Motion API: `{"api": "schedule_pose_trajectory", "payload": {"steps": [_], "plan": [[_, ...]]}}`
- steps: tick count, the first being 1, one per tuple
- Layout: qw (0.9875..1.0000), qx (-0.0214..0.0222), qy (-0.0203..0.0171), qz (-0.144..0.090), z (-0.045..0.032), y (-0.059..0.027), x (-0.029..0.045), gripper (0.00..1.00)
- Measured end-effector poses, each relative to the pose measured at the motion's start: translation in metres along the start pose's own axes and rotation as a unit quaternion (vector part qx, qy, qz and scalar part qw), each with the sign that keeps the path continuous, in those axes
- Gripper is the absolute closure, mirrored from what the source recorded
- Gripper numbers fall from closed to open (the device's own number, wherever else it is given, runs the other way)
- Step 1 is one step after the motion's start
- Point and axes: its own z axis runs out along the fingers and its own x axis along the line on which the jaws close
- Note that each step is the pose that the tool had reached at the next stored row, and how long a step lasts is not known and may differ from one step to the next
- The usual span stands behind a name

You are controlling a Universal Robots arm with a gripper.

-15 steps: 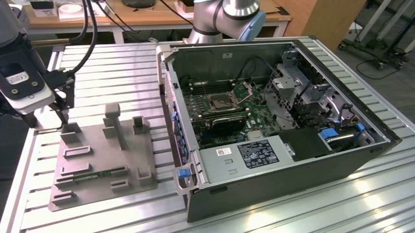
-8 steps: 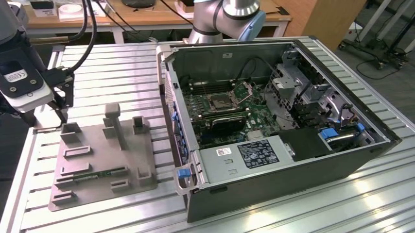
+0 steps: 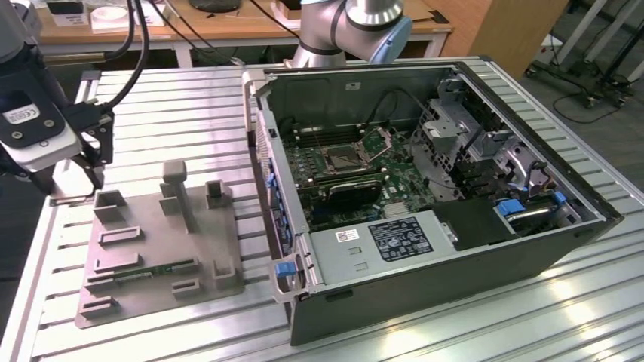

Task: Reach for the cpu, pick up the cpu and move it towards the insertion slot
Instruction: 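Pick up the cpu and move it towards the insertion slot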

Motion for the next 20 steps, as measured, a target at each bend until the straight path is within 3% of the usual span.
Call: {"api": "schedule_pose_trajectory", "payload": {"steps": [20], "plan": [[1.0,0.0,-0.0002,0.0,-0.0091,0.0007,0.0002,0.46]]}}
